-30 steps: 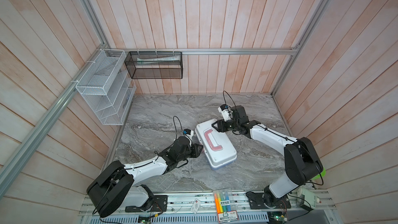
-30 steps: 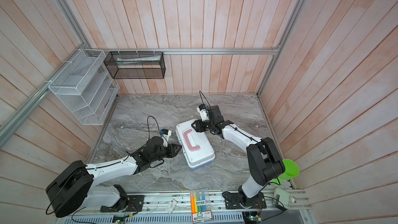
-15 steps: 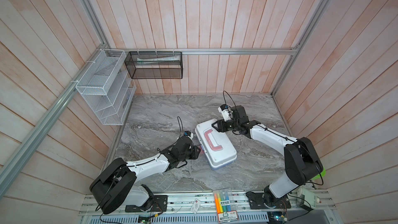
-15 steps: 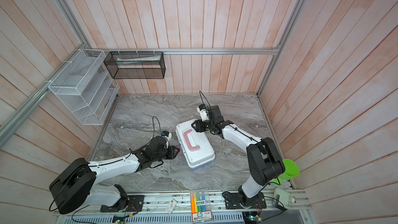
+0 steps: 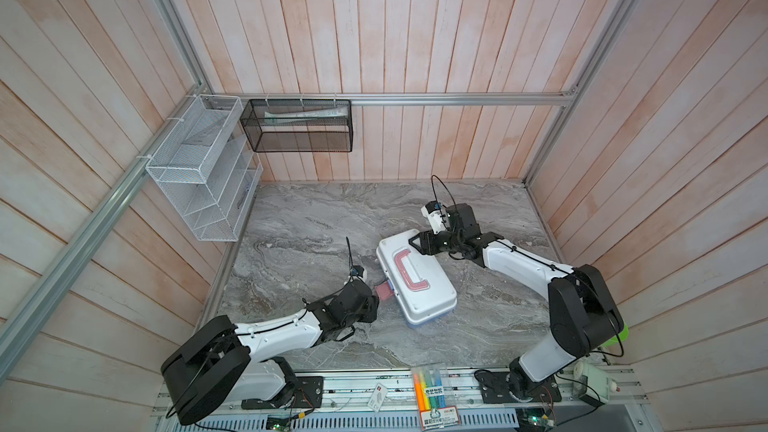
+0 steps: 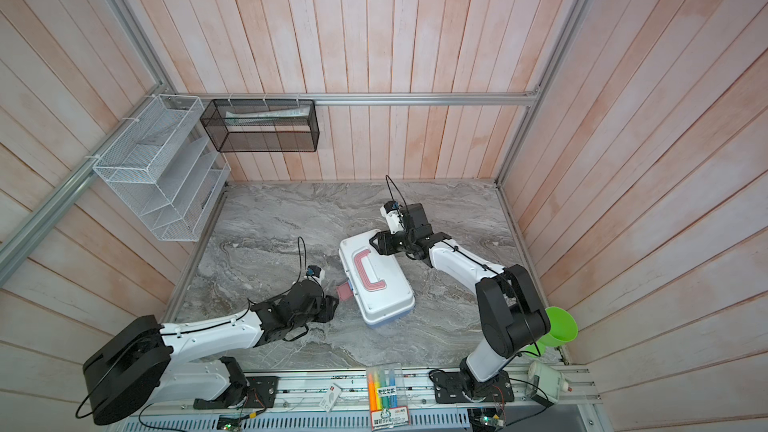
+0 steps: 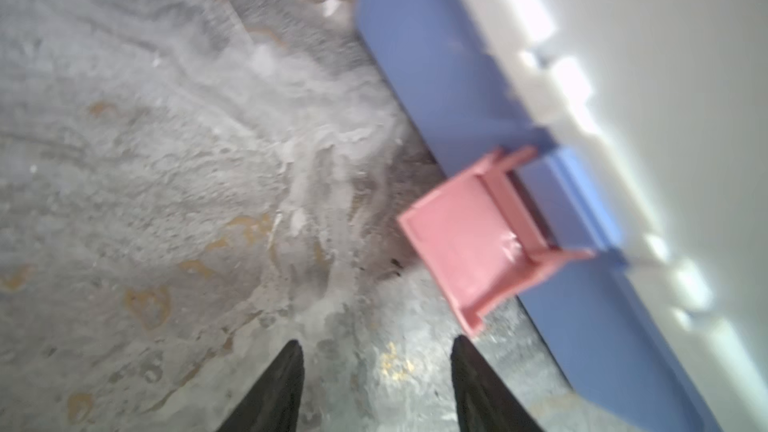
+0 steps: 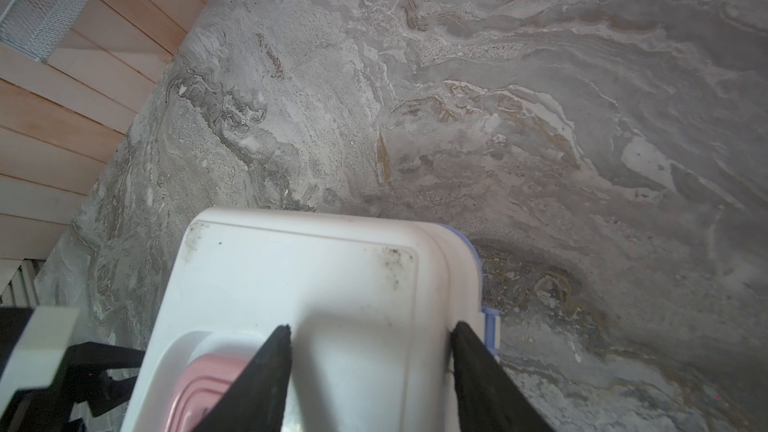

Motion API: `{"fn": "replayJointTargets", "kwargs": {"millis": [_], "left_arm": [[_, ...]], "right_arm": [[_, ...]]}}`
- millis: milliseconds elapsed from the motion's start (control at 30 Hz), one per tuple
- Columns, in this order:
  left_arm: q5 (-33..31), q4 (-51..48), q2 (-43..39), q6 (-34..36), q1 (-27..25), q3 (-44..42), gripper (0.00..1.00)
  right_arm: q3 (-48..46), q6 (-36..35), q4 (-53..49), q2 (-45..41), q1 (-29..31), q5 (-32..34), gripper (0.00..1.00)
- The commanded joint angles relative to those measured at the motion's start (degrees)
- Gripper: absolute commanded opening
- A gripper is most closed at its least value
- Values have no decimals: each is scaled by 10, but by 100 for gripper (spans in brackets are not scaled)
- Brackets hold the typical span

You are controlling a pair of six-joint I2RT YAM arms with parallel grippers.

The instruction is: Pack the tool kit

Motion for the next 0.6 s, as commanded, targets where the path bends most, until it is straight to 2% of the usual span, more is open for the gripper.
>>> {"fn": "replayJointTargets", "kwargs": {"millis": [0, 233, 333, 467, 500, 567], "left_arm": [[-29, 68, -28, 24, -15, -24, 71], [-18, 53, -12, 48, -21, -19, 73], [-7, 86, 3, 55, -28, -22, 76], [-39, 96, 28, 53, -35, -13, 77], [-46, 98, 33, 52, -55, -12, 77], [-47, 120, 47, 52, -58, -15, 77]], "right_arm": [[-30, -4, -92, 18, 5, 2, 59], [-32, -2, -86, 22, 4, -3, 58], [-33, -1, -84, 23, 4, -4, 59], [-35, -2, -84, 22, 4, -3, 59], [-36, -2, -83, 21, 4, -4, 59], [-39, -2, -82, 19, 4, -3, 59]]}}
